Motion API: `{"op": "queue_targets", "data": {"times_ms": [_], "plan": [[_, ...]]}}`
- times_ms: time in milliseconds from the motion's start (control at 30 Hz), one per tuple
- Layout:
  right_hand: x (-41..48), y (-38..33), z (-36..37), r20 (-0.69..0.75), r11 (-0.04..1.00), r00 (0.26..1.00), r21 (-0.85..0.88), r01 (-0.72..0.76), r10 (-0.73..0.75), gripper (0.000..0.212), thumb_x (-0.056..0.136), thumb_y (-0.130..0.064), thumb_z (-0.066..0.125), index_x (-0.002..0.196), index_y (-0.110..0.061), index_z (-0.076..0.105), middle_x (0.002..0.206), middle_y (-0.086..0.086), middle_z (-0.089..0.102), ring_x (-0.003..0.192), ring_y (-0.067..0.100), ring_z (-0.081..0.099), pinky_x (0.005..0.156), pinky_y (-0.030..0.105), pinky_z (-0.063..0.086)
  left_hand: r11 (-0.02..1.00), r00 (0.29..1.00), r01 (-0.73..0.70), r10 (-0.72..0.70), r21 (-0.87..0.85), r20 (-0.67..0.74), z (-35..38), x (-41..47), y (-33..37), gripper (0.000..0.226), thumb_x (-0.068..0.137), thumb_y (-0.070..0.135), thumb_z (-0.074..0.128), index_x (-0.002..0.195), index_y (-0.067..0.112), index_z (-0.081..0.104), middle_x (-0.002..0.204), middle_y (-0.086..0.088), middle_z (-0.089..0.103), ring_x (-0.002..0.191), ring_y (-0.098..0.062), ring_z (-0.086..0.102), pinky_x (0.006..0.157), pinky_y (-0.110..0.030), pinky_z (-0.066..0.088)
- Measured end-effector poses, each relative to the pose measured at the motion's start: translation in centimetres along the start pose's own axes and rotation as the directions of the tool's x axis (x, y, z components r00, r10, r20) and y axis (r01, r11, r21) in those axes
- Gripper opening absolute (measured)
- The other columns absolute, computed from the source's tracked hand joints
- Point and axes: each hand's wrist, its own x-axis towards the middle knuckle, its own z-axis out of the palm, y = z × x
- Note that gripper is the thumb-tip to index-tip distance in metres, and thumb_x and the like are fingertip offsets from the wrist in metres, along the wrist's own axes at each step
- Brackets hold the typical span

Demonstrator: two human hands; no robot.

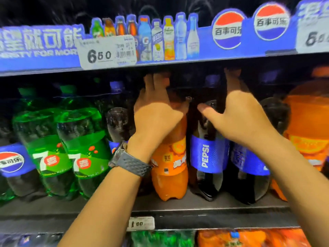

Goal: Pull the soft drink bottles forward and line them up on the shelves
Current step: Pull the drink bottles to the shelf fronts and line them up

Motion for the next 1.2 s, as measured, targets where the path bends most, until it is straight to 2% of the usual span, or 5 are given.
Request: {"op": "queue_targets", "data": {"times_ms": [233,400,600,1000,1200], "plan": [[1.0,0.3,-0.8,0.2,1.0,0.98,0.02,0.013,-0.016,0.103,0.078,-0.054,0.065,0.152,-0.025,-0.001,0.154,0.013,0.023,0.126,0.039,0.043,0.097,0.039,0.041,0.975,0.956,0.049,0.016,-0.215,0.294,-2.1,1.8,-2.3,0.075,0.064,0.051,0.077,0.129,0.033,0.043,0.122,0.006,0.058,0.105,-0.017,0.059,0.077,-0.014,0.038],[1.5,0.3,-1.4,0.233,0.998,0.97,0.005,0.068,-0.067,0.103,0.077,-0.056,0.065,0.151,-0.025,0.001,0.155,0.008,0.022,0.131,0.034,0.04,0.098,0.036,0.04,0.997,0.978,-0.013,-0.002,0.075,0.207,-1.6,0.7,-0.6,0.081,0.071,0.068,0.059,0.137,0.027,0.035,0.138,-0.007,0.043,0.121,-0.039,0.042,0.097,-0.044,0.038],[2.8,0.9,-2.4,0.302,0.993,0.946,0.028,0.113,-0.116,0.095,0.079,-0.048,0.067,0.151,-0.023,0.011,0.153,0.006,0.029,0.134,0.024,0.036,0.092,0.019,0.027,0.995,0.985,0.008,-0.025,0.099,0.172,-1.2,0.2,-0.6,0.085,0.072,0.062,0.064,0.141,0.024,0.032,0.139,-0.006,0.038,0.119,-0.041,0.041,0.096,-0.045,0.038],[3.0,1.0,-2.0,0.314,0.993,0.942,0.037,0.111,-0.117,0.102,0.075,-0.055,0.068,0.151,-0.027,0.005,0.157,0.003,0.02,0.139,0.023,0.029,0.098,0.022,0.027,0.992,0.934,-0.032,0.073,-0.124,0.35,-2.4,1.4,-2.8,0.087,0.074,0.047,0.071,0.146,0.035,0.025,0.149,0.002,0.037,0.131,-0.022,0.043,0.101,-0.028,0.036],[1.9,0.0,-1.0,0.193,0.993,0.979,-0.086,0.075,-0.058,0.101,0.073,-0.065,0.063,0.15,-0.028,0.008,0.154,0.007,0.021,0.135,0.036,0.032,0.103,0.043,0.038,0.967,0.922,0.047,0.054,-0.25,0.383,-2.9,1.4,-3.0,0.087,0.074,0.04,0.076,0.146,0.038,0.028,0.145,0.01,0.042,0.124,-0.007,0.044,0.092,-0.014,0.032]]}}
